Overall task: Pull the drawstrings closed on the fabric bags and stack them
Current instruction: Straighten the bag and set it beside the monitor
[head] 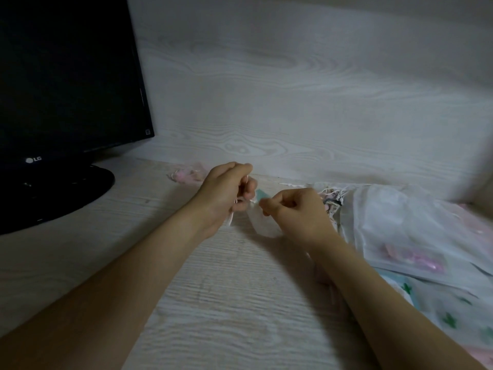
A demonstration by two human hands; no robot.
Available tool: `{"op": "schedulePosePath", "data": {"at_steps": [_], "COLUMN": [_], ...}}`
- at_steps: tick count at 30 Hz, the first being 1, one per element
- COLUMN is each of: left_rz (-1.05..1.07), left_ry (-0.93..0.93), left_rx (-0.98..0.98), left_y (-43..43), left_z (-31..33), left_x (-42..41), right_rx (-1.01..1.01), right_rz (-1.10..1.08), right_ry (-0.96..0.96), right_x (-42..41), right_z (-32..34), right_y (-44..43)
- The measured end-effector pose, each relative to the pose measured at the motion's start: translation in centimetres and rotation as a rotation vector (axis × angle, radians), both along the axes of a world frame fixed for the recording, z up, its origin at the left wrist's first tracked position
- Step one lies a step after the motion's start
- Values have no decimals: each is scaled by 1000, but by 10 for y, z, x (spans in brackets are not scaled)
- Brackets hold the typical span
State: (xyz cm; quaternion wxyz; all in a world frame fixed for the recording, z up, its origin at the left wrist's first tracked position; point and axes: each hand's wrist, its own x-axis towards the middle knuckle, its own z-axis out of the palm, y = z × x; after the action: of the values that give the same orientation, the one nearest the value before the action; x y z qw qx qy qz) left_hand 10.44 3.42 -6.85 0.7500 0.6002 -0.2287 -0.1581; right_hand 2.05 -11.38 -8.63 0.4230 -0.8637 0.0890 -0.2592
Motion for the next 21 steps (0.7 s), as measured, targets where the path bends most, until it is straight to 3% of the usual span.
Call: {"op": "schedulePosePath", "data": {"at_steps": [2, 4, 8, 14, 17, 21], "left_rz": [-15, -25, -14, -4, 22, -17], "left_ry": [-47, -112, -317, -566, -595, -538], "left_rx": [119, 234, 371, 544, 581, 487], "left_y": [-1, 0, 2, 5, 4, 3], "left_z": [-1, -2, -7, -13, -10, -13], "left_x": [1, 0, -2, -4, -8, -4], "right_rx": [-239, -305, -112, -126, -109, 93], "right_rz": [-53, -44, 125, 117, 89, 86], "right_ry": [-47, -128, -215, -231, -220, -177], "right_x": [0, 0, 0, 3, 1, 2], "right_z": [-3, -4, -3, -6, -3, -2], "right_y": [1, 3, 4, -4, -3, -2]}}
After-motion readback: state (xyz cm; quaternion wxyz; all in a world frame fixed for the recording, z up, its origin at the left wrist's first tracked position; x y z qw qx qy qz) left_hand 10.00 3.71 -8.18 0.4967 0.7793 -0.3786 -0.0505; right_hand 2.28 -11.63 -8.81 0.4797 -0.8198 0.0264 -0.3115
